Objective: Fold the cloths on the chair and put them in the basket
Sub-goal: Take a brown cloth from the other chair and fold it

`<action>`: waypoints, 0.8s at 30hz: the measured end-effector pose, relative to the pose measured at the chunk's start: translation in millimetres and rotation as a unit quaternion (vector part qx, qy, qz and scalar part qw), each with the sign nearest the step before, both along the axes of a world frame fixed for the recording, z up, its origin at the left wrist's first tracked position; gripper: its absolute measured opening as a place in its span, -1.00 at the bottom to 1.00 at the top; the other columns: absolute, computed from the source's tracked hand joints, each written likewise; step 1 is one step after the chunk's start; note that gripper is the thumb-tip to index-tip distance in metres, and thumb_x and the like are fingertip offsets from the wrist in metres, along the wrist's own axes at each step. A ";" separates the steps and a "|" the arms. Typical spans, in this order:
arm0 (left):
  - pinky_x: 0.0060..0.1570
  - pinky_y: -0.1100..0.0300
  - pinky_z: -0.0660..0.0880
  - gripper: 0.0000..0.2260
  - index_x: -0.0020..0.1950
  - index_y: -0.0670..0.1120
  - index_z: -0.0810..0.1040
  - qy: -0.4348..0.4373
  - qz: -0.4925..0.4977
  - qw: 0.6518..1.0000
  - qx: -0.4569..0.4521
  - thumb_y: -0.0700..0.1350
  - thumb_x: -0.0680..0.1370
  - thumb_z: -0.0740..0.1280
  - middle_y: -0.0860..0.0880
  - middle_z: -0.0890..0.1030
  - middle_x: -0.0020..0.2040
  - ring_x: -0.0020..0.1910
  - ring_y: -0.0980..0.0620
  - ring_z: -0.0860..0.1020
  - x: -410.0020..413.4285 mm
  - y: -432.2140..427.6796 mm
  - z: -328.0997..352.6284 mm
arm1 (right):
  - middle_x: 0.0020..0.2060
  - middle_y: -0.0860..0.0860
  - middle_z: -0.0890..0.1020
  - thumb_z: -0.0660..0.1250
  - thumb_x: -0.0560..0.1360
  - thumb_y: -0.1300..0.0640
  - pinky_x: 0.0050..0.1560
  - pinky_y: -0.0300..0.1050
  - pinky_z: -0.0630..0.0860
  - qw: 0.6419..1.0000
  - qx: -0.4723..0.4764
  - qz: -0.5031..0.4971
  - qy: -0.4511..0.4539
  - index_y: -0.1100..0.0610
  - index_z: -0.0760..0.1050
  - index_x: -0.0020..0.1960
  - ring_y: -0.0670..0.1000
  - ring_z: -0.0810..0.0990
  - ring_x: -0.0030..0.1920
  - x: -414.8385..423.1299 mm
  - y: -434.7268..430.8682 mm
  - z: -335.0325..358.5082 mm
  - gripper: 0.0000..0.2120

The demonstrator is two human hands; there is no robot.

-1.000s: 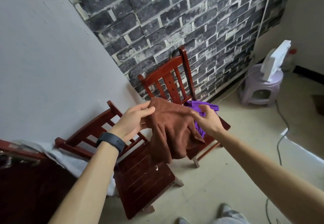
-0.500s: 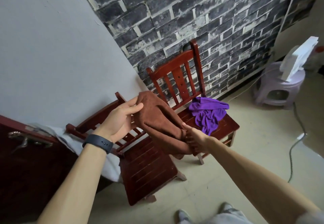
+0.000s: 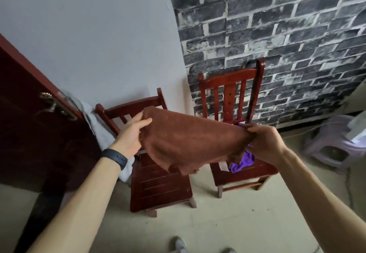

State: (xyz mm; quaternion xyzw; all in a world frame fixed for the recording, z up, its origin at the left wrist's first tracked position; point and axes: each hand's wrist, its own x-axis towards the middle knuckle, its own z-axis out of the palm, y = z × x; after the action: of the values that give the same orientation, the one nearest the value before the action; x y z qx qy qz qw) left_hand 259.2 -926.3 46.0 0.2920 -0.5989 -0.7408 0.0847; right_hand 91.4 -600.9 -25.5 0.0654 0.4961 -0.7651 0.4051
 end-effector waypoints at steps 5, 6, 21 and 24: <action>0.02 0.09 0.50 -0.73 0.29 0.01 0.58 -0.019 0.059 0.998 0.009 -0.14 0.59 0.30 -0.08 0.66 0.16 0.09 -0.07 0.62 -6.2 -3.7 -9.9 | -0.18 0.08 0.64 0.38 0.53 -0.03 -0.26 -0.13 0.52 0.989 0.117 0.081 0.036 0.12 0.66 -0.04 -0.05 0.60 -0.31 -9.8 -7.9 15.5 -0.77; -0.06 0.12 0.50 -0.74 0.28 0.03 0.58 -0.020 0.071 0.997 0.018 -0.10 0.59 0.31 -0.05 0.66 0.13 0.03 -0.03 0.62 -6.2 -2.3 -10.4 | -0.16 0.10 0.62 0.41 0.52 0.02 -0.29 -0.13 0.54 0.983 0.158 0.075 0.059 0.14 0.65 0.00 -0.04 0.60 -0.28 -11.2 -9.9 12.0 -0.81; 0.16 0.02 0.54 -0.72 0.23 -0.21 0.59 -0.059 0.155 0.985 0.038 -0.28 0.51 0.40 -0.20 0.66 0.11 0.12 -0.16 0.63 15.5 -25.0 -46.3 | -0.43 0.07 0.48 0.23 0.41 0.31 -0.41 -0.22 0.46 0.993 0.099 -0.013 -0.060 0.21 0.49 -0.22 0.00 0.48 -0.49 0.5 -45.1 -19.2 -0.91; 0.03 0.08 0.56 -0.73 0.20 -0.17 0.62 -0.087 0.163 0.981 0.065 -0.25 0.50 0.40 -0.15 0.67 0.08 0.07 -0.11 0.63 20.2 -24.8 -50.1 | -0.36 0.07 0.63 0.29 0.56 0.30 -0.29 -0.13 0.52 0.980 0.191 -0.041 0.023 0.21 0.60 -0.04 -0.01 0.60 -0.40 -3.5 -54.2 -39.6 -0.89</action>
State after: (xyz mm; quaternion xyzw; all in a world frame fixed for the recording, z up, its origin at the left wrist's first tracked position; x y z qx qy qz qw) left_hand 279.4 -951.1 -4.1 0.4538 -0.4989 -0.7264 0.1321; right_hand 87.9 -655.1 -65.1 0.1443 0.6395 -0.6734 0.3418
